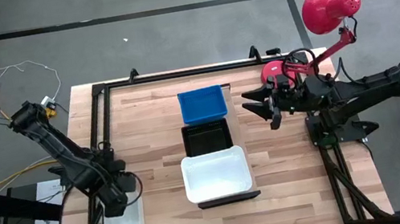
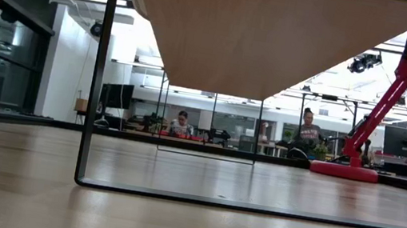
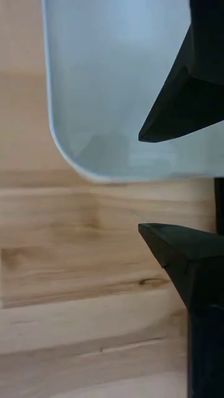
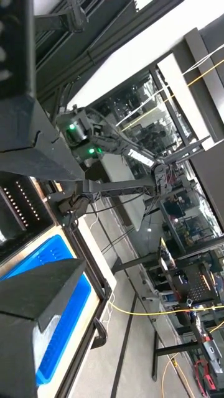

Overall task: Stack baskets on shelf by color
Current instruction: Stack the white bin on the white bin on the shelf

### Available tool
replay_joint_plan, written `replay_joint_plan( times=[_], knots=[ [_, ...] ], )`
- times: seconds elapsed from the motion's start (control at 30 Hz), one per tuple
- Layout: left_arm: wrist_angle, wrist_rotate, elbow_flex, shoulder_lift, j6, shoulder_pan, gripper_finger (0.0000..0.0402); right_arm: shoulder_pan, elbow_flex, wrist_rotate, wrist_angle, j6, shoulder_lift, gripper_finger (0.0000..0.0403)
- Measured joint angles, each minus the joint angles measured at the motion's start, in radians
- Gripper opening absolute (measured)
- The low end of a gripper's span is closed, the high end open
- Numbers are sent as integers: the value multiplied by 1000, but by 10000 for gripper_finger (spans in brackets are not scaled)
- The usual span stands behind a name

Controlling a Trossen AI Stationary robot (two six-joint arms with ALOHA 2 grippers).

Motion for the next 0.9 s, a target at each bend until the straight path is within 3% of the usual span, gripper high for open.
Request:
replay_joint_plan(
  times=[0.33,0.9],
  knots=[
    [130,1,-100,0,-12,0,211,0,0,0,0,0,0,204],
    [126,-5,-109,32,49,0,209,0,0,0,-2,-3,0,204]
  ],
)
